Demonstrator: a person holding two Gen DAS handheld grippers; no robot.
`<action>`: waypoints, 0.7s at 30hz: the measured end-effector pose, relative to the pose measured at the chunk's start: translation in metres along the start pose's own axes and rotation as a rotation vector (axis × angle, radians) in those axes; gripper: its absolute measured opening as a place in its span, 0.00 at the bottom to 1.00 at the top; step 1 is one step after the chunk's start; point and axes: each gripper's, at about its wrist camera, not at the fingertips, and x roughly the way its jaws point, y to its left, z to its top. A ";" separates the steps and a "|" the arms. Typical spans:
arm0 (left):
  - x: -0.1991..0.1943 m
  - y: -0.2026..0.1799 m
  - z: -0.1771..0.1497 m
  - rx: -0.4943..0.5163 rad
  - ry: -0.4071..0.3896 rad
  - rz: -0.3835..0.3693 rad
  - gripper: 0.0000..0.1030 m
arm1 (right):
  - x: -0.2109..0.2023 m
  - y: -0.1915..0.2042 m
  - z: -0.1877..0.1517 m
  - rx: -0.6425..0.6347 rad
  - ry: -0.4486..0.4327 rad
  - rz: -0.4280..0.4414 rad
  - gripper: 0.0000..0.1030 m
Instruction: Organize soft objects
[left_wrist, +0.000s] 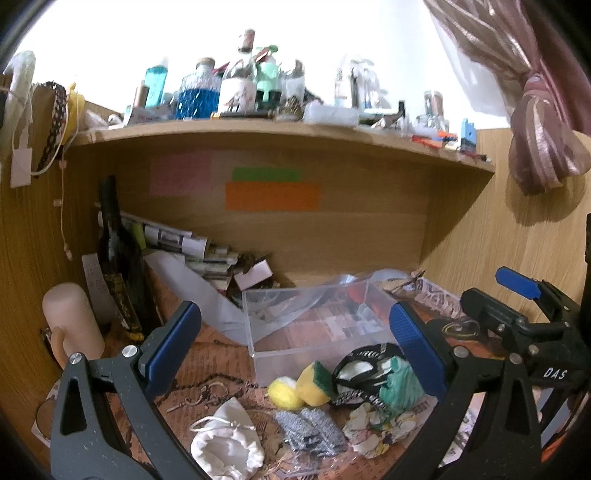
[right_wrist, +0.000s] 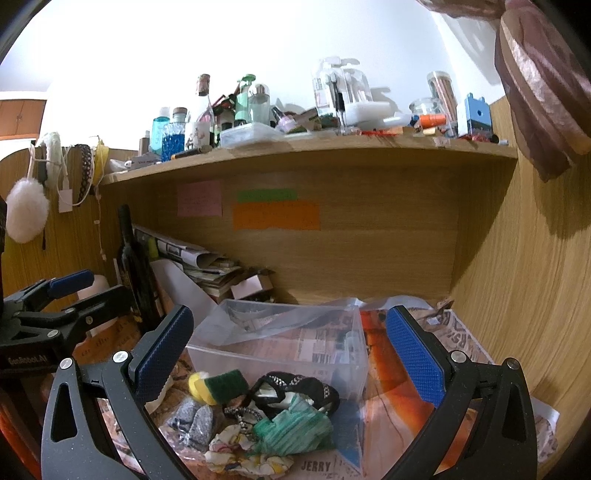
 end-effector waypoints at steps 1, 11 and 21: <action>0.002 0.002 -0.002 -0.001 0.019 0.005 1.00 | 0.002 -0.001 -0.001 0.004 0.010 -0.001 1.00; 0.030 0.035 -0.047 -0.112 0.207 0.094 1.00 | 0.032 -0.020 -0.038 0.054 0.209 -0.005 1.00; 0.056 0.073 -0.100 -0.191 0.413 0.161 1.00 | 0.064 -0.031 -0.084 0.091 0.384 -0.007 1.00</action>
